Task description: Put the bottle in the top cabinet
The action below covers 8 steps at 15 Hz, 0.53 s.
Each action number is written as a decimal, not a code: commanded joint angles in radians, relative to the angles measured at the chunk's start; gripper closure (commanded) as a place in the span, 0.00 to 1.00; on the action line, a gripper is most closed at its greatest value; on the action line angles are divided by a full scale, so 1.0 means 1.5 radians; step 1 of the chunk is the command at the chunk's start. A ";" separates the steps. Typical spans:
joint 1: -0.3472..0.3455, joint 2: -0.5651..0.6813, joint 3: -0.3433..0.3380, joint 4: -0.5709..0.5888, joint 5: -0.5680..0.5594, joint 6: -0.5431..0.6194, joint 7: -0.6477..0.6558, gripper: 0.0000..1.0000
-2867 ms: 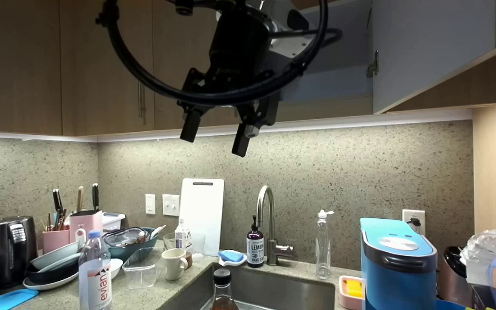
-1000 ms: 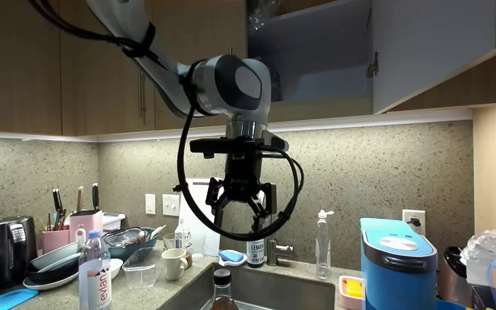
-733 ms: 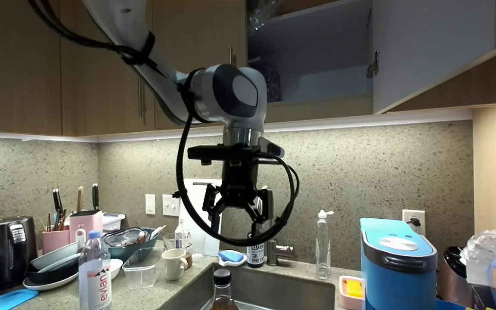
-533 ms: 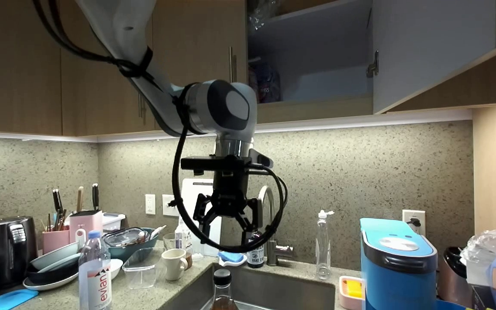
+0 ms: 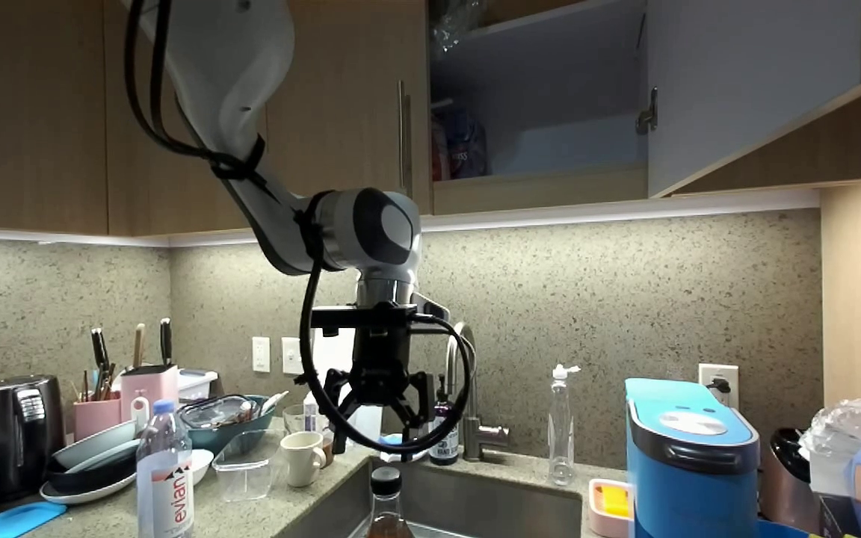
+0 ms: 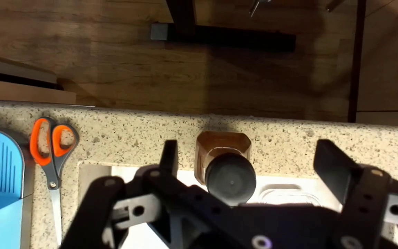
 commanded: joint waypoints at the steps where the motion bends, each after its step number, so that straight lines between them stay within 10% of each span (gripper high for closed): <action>1: 0.000 0.004 0.001 -0.003 0.004 0.020 0.002 0.00; 8: -0.018 0.066 -0.018 0.023 0.017 0.052 0.024 0.00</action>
